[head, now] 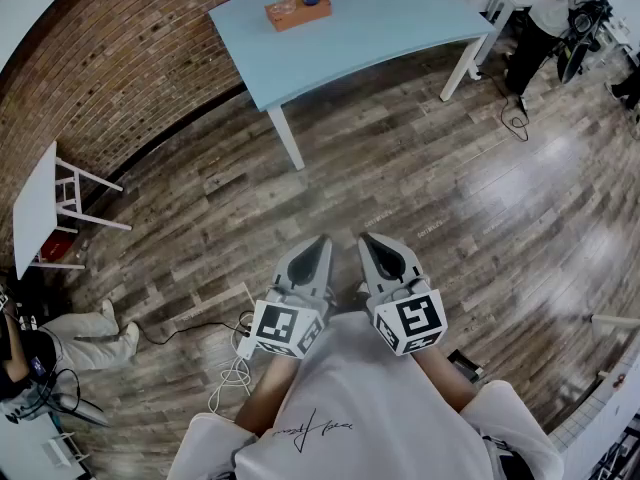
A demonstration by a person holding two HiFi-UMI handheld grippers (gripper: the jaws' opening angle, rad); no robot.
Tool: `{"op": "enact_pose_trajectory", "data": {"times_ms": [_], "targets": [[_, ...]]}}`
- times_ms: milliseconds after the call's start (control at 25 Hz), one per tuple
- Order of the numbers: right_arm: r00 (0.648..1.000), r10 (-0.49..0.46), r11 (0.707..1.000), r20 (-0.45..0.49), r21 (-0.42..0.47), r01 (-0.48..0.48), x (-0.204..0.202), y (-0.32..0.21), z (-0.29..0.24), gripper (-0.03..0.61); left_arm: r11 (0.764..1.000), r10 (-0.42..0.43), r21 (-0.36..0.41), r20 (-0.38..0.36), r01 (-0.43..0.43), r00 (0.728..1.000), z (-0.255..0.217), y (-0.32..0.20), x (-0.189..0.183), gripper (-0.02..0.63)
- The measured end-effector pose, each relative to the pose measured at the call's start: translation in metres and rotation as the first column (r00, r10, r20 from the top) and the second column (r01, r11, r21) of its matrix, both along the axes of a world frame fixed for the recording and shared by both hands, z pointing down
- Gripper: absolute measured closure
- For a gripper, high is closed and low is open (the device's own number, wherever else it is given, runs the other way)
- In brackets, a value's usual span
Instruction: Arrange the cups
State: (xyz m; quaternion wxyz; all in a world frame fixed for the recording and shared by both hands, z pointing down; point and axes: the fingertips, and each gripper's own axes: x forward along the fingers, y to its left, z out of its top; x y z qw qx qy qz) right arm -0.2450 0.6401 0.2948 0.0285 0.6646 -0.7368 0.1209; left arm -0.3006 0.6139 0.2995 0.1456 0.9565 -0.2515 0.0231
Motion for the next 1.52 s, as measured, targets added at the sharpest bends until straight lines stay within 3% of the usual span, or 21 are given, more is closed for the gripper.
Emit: {"op": "enact_pose_trajectory", "data": {"times_ms": [360,640,840,1000,1160,1520], "targets": [[1.0,-0.027,1.0,0.003,0.004,0.027,0.035,0.012,0.006,0.558,0.999,-0.025,0.026,-0.008,0.025,1.0,0.004,0.008,0.037,0.604],[0.998,-0.017,1.0,0.063,-0.008,0.018,0.052,0.011,0.01,0.558,0.998,-0.042,0.039,-0.001,0.042,0.999,0.004,0.005,0.05,0.604],[0.998,-0.036,0.999,0.056,-0.034,0.038,0.051,-0.001,0.017,0.557,0.998,-0.055,0.038,-0.051,0.057,0.997,0.001,-0.006,0.047,0.604],[0.995,-0.071,0.997,0.069,-0.023,0.073,0.049,-0.024,0.019,0.557,0.998,-0.048,0.025,-0.068,0.049,0.997,0.005,-0.03,0.048,0.604],[0.997,-0.045,0.998,0.059,-0.048,0.048,0.058,-0.053,0.022,0.557,0.999,-0.028,0.02,-0.054,0.029,0.998,0.008,-0.063,0.055,0.604],[0.999,-0.039,0.999,0.028,-0.002,0.039,0.076,-0.143,0.004,0.557,1.0,-0.017,0.019,-0.088,0.018,0.996,-0.001,-0.16,0.073,0.604]]}}
